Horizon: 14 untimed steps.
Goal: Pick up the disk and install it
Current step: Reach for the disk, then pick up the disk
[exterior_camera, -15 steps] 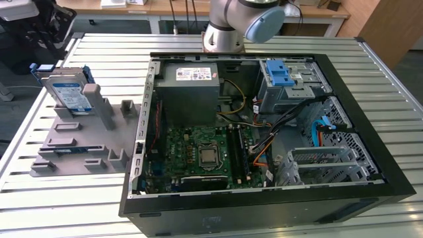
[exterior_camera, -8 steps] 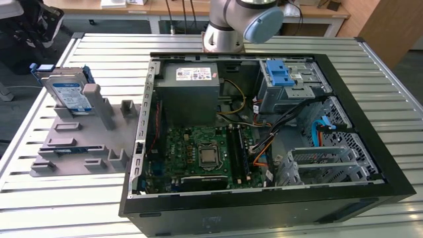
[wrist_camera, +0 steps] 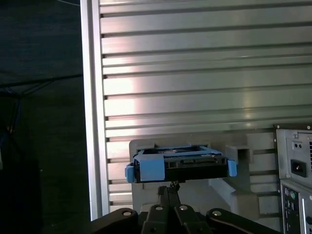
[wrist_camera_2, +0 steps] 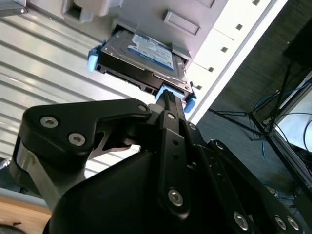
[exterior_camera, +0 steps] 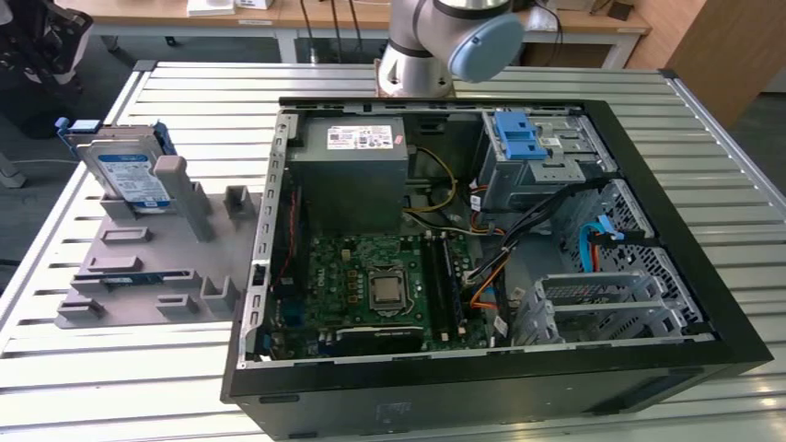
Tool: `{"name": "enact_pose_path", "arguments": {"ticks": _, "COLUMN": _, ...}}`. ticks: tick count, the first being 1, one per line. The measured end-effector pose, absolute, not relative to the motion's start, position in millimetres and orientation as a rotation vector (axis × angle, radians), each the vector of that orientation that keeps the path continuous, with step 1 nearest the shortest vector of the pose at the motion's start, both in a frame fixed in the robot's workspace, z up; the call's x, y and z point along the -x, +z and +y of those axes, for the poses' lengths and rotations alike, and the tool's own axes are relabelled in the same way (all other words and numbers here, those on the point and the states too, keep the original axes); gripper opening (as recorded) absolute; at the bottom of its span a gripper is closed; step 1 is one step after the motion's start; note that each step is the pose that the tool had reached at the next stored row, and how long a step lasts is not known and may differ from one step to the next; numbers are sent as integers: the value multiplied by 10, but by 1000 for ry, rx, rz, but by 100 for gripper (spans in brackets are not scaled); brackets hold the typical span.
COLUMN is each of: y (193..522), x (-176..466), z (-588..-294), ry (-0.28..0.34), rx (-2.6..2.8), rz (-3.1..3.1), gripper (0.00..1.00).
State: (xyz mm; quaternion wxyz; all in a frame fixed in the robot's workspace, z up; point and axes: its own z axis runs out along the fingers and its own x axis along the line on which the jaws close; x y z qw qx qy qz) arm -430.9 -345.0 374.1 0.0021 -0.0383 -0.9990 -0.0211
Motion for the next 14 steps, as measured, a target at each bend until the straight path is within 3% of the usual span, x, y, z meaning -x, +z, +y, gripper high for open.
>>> {"name": "enact_pose_path", "arguments": {"ticks": 14, "y": 3740, "x": 4323, "z": -3446, "ry": -67, "rx": 120, "rz": -3134, "gripper": 11}}
